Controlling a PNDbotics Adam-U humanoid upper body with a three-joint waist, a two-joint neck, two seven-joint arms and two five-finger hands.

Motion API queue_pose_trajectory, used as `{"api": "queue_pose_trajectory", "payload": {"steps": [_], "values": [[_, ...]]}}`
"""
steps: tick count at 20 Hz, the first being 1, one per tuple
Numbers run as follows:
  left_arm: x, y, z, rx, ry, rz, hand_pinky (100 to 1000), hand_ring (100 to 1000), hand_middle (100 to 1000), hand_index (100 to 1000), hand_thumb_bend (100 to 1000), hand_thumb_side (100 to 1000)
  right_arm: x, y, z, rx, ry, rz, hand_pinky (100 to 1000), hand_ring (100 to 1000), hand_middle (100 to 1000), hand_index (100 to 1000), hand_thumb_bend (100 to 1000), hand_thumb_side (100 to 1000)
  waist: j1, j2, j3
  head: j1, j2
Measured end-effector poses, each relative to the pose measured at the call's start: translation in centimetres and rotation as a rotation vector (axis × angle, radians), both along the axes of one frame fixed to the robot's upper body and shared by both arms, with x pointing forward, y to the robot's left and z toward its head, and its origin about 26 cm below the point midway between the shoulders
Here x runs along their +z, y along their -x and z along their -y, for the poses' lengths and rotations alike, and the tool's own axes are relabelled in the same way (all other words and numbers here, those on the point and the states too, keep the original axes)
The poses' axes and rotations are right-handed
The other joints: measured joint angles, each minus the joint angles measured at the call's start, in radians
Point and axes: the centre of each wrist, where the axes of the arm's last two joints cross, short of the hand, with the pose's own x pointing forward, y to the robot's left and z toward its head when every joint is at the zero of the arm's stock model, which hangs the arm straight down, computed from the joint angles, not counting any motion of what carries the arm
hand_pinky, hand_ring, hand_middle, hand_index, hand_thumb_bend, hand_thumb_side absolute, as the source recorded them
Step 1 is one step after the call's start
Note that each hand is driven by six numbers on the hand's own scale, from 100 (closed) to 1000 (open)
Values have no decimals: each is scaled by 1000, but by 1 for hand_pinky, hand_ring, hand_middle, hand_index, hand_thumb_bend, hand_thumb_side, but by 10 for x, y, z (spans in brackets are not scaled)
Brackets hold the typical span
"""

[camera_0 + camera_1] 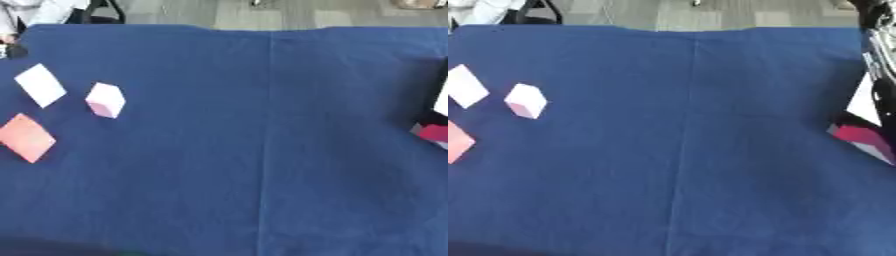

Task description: Pick up the objects with one hand, pass them to the other hand, and then place them into the box on the other side of the table.

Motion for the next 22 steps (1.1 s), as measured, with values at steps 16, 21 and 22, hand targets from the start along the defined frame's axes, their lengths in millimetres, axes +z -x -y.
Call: {"api": "queue_pose_trajectory", "payload": {"steps": [16, 21, 22], "values": [[-14, 12, -9, -27, -118, -302, 908, 882, 816, 861, 817, 440, 0, 0, 1, -7, 17, 1, 878, 833, 850, 887, 332, 379, 0, 0, 1, 49, 0], [-16, 12, -12, -41, -139, -373, 909, 884, 818, 856, 810, 410, 0, 0, 1, -7, 17, 1, 878, 832, 848, 886, 331, 381, 0, 0, 1, 45, 0], [-16, 12, -13, -45, -143, -383, 909, 885, 817, 853, 803, 395, 0, 0, 1, -7, 17, 1, 878, 832, 848, 886, 331, 381, 0, 0, 1, 44, 0]]}}
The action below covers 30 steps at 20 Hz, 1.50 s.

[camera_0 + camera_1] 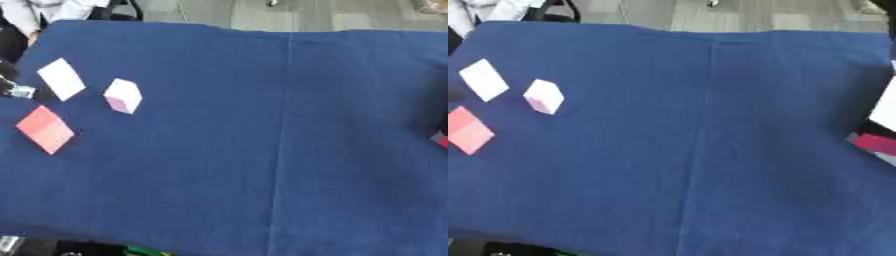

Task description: Pick up the objects with one hand, pass them to the other hand, and then place them into the box on the other side of the table.

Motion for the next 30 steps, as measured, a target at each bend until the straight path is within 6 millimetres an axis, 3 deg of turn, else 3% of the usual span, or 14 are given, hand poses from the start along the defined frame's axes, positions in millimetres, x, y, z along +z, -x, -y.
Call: {"api": "queue_pose_trajectory", "payload": {"steps": [30], "values": [[-37, -2, -6, -40, -48, -220, 913, 897, 817, 841, 839, 380, -4, 0, 1, -7, 8, -9, 879, 825, 841, 886, 326, 386, 3, 0, -2, 21, 0]]}}
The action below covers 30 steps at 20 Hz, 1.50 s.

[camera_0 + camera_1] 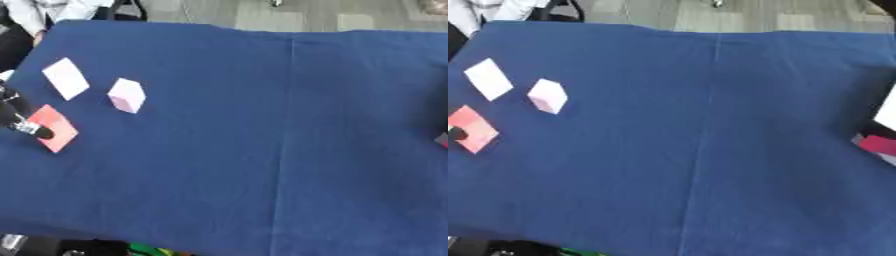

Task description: Pick up the objects with one hand, pass them to the other hand, and then place them into the box on the other side of the table.

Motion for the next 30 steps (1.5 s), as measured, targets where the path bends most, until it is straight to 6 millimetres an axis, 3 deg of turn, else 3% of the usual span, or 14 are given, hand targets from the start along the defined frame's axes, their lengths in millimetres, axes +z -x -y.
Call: {"api": "queue_pose_trajectory", "payload": {"steps": [21, 28, 30], "values": [[-17, -12, 6, -2, -67, -26, 892, 883, 789, 815, 812, 414, -3, -1, 0, 0, 6, -11, 881, 827, 845, 886, 323, 389, 0, 0, -6, 16, 0], [-17, -12, 5, -14, -86, -36, 872, 868, 767, 759, 647, 301, -4, -1, 0, 2, 7, -13, 881, 828, 845, 886, 309, 397, 0, 0, -6, 19, 0], [-17, -12, 5, -15, -90, -36, 866, 864, 761, 739, 628, 317, -4, 0, 1, 2, 7, -15, 881, 829, 845, 886, 309, 397, 0, 0, -6, 20, 0]]}}
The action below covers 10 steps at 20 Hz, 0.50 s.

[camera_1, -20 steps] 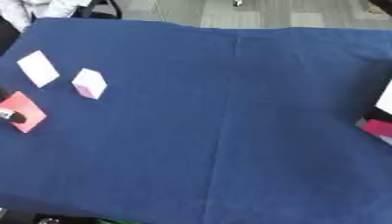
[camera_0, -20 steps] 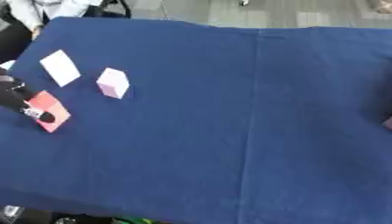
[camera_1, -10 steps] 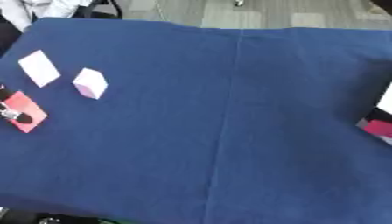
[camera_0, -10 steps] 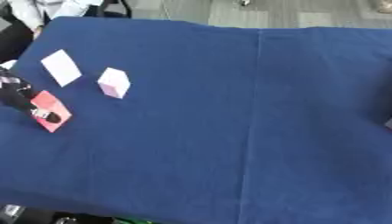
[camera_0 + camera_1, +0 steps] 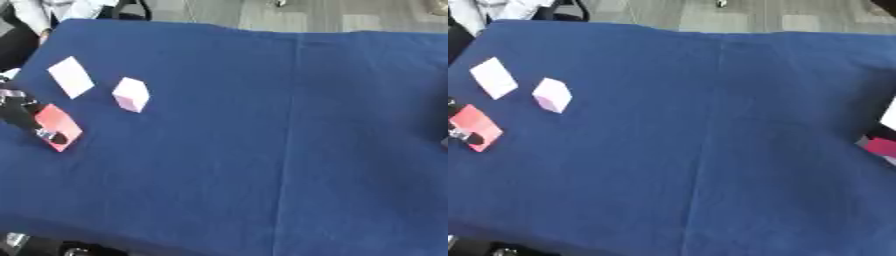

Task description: Pick up the objects with one hand, pass them to the other hand, and then place them into the box on the other side of the table.

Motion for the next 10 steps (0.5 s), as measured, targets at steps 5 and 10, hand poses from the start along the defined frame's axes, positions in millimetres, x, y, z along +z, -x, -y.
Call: {"api": "queue_pose_trajectory", "payload": {"steps": [5, 10], "values": [[0, 0, 0, 5, -6, 5, 845, 840, 733, 683, 569, 330, -1, 0, 0, -1, 0, -3, 881, 829, 845, 887, 309, 397, 0, 0, 0, 0, 0], [0, -1, 7, 17, -1, 32, 815, 791, 663, 607, 505, 282, -1, 0, 0, -1, 0, -3, 882, 830, 845, 887, 312, 396, 0, 0, 0, 0, 0]]}}
